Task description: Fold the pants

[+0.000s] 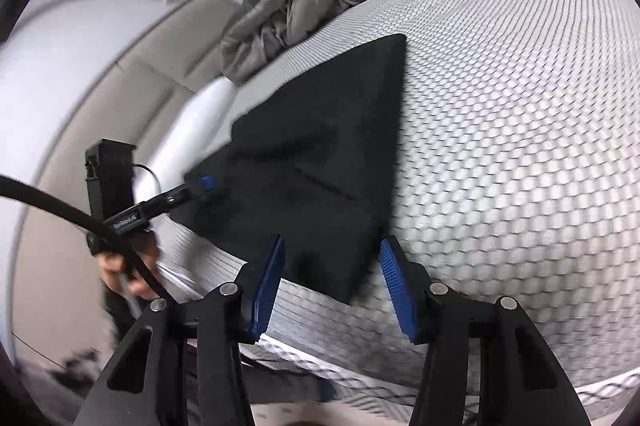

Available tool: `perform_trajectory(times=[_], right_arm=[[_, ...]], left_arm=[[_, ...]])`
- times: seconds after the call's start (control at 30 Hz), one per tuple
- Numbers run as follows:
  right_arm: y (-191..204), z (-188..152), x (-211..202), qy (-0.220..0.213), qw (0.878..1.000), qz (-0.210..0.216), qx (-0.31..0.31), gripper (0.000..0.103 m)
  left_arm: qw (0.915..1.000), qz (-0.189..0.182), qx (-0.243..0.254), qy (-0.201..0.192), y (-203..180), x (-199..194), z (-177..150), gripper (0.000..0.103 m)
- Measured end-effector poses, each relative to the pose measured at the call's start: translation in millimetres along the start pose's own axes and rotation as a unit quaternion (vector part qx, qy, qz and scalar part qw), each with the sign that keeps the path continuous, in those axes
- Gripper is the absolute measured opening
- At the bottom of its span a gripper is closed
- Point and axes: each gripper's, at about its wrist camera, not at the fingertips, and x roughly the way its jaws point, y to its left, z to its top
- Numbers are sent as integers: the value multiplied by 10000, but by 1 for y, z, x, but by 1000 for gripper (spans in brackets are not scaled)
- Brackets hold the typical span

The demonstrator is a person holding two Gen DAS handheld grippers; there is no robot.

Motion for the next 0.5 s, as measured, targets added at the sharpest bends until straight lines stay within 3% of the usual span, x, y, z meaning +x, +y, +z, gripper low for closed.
perform_trajectory(times=[0.1,0.13,0.23,0.3,0.4,0.5], right_arm=[[0,1,13,101,9996,-276,29,35],[1,0,17,134,9992,-372,-19,25],[1,-4,18,199,9988,-401,-208,7],[0,-10,14,252,9987,-331,-277,3],[3,-20,6,409,9981,-97,-451,2],[11,-32,7,926,9912,-100,-946,2]], left_arm=[[9996,-123,81,231,-52,56,26,63],[9990,-143,183,391,-66,72,28,63],[9931,112,554,1032,-95,120,25,63],[9913,276,446,1211,-96,142,21,63],[9932,257,119,1131,-94,148,25,64],[9944,93,-292,1010,-86,147,31,65]])
